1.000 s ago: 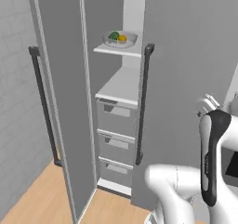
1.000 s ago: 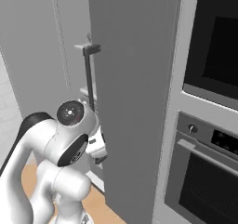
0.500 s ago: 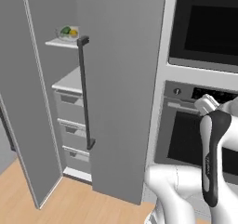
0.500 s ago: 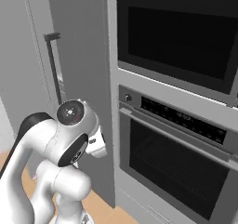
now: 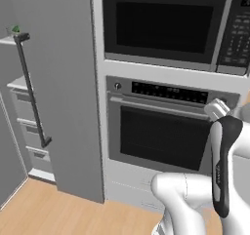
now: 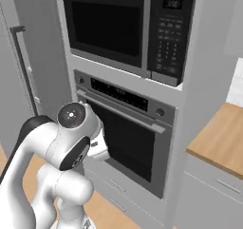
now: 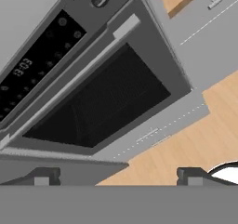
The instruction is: Take the meat container that has the steak and place it on the second highest rack of the freezer. Then take the vegetable container that has the broccoli and lemon and place it on the highest rack of the freezer.
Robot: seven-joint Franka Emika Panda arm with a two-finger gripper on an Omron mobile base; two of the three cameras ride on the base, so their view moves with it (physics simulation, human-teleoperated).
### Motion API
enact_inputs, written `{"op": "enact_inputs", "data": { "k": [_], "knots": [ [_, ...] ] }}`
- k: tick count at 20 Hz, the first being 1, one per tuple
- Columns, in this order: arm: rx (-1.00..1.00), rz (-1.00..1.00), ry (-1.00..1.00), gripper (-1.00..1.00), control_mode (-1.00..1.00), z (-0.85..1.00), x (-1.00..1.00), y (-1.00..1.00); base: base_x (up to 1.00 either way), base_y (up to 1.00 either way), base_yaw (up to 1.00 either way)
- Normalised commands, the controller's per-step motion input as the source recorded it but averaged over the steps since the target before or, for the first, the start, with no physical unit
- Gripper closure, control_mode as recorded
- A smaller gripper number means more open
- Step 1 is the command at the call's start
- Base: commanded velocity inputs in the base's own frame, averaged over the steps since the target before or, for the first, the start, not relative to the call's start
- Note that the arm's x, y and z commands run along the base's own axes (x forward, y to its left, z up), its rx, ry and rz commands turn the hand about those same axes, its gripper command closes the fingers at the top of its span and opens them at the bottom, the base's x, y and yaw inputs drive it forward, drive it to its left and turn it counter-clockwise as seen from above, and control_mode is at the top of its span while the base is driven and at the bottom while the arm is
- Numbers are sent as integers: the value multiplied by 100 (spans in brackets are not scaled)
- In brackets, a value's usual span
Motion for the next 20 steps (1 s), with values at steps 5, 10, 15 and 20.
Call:
{"op": "enact_inputs", "data": {
  "k": [5,10,15,20],
  "knots": [
    [0,0,0,-100,100,0,0,0,-16,-100,-12],
    [0,0,0,-100,100,0,0,0,21,-87,-39],
    [0,0,0,-100,100,0,0,0,52,-18,-48],
    [0,0,0,-100,100,0,0,0,24,-18,-23]
  ]
}}
